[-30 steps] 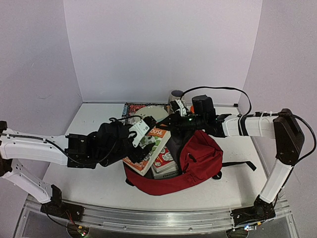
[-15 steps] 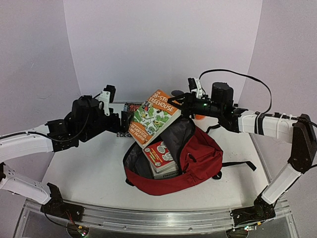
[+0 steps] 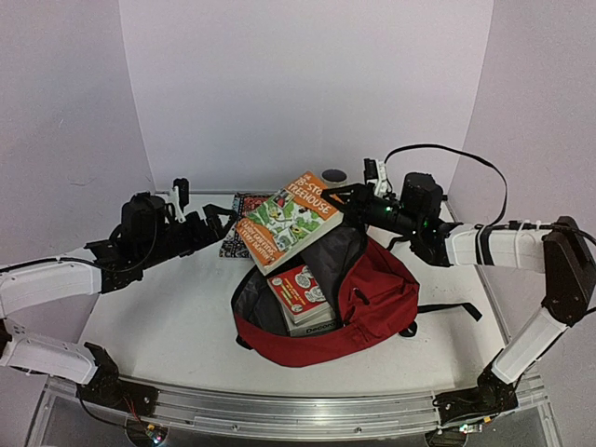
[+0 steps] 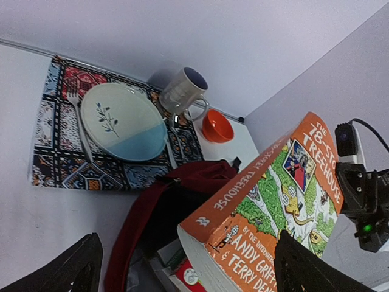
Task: Pack the student bag
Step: Pass from the right arm to the left
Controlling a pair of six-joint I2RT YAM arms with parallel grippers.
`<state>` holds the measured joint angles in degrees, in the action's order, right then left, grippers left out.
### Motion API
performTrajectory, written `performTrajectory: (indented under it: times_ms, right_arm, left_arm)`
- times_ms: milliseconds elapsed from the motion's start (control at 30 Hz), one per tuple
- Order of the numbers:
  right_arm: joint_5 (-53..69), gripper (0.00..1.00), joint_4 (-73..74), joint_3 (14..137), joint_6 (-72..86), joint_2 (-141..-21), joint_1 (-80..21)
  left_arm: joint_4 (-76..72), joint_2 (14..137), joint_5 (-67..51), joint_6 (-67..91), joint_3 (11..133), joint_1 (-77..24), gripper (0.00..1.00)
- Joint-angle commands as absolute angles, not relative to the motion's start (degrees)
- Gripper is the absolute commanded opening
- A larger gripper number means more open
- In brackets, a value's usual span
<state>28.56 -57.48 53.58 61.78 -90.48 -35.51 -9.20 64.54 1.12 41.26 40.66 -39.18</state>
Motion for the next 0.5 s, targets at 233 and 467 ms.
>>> performTrajectory:
  times_ms: [233,467]
  right_arm:
    - [28.0,0.00,-77.5,54.1,68.8,-88.5,-35.4]
    - [28.1,0.00,-79.7,53.8,70.5,-89.5,-35.4]
  left_arm:
    - [-30.2,71.0,-12.2,56.7,37.0,-37.5,0.99]
    - [-45.4,76.4,-20.2,63.8,35.6,-37.5,0.94]
